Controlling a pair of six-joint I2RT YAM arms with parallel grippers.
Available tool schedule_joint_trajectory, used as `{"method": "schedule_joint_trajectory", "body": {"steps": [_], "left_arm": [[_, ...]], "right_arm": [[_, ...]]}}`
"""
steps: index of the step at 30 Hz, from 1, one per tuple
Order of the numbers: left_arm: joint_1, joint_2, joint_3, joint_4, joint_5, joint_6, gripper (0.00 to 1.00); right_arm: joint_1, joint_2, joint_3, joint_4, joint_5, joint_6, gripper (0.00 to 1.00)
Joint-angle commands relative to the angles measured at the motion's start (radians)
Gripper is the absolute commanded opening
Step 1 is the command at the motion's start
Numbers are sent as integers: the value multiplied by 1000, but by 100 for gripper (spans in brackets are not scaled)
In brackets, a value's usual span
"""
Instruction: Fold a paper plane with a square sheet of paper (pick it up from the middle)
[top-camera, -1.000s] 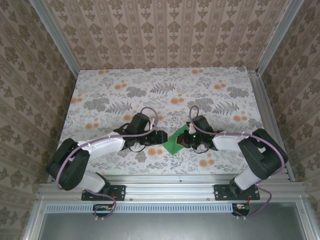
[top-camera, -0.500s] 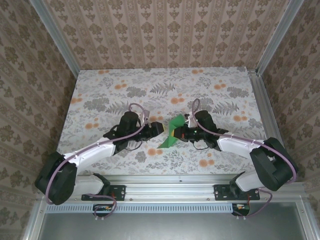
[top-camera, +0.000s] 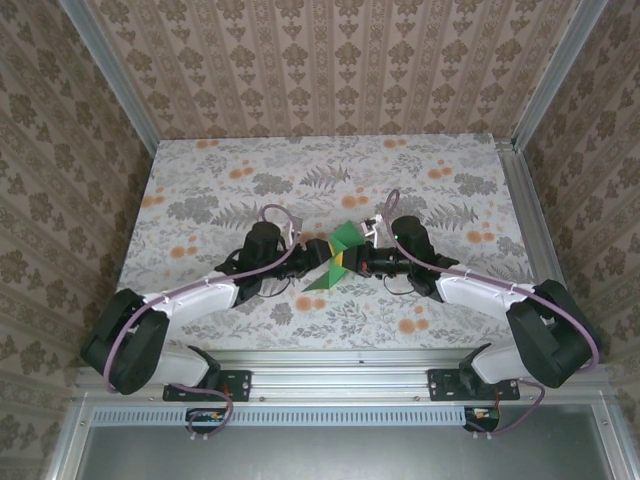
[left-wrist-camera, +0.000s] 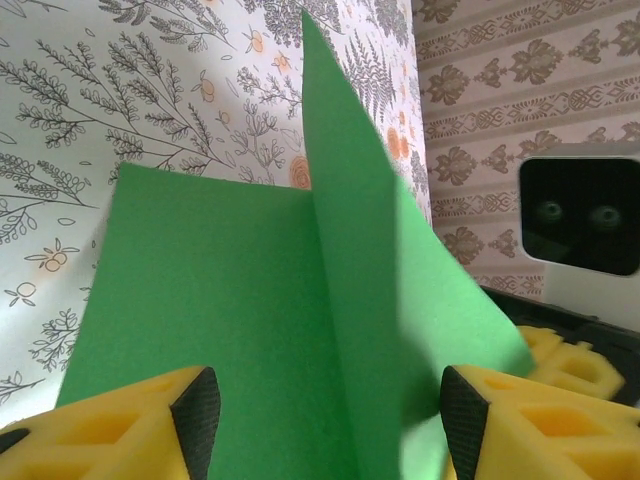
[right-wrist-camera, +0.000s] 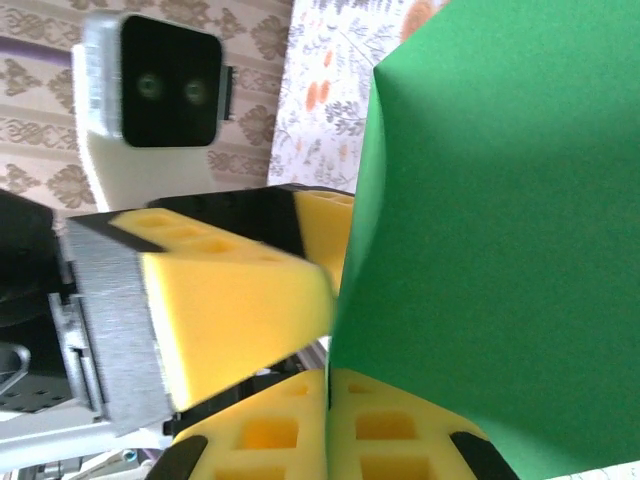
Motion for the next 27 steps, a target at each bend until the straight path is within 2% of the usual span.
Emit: {"method": "schedule_joint_trajectory", "body": {"steps": [1, 11, 27], "left_arm": [[-6, 11, 51, 68, 30, -18, 64], [-14, 32, 71, 108, 53, -41, 59], [-11, 12, 57, 90, 84, -30, 35]], "right_arm": [[8, -20, 29, 36, -41, 11, 0], [12, -12, 30, 48, -44, 17, 0], [11, -14, 4, 34, -29, 13, 0]]}}
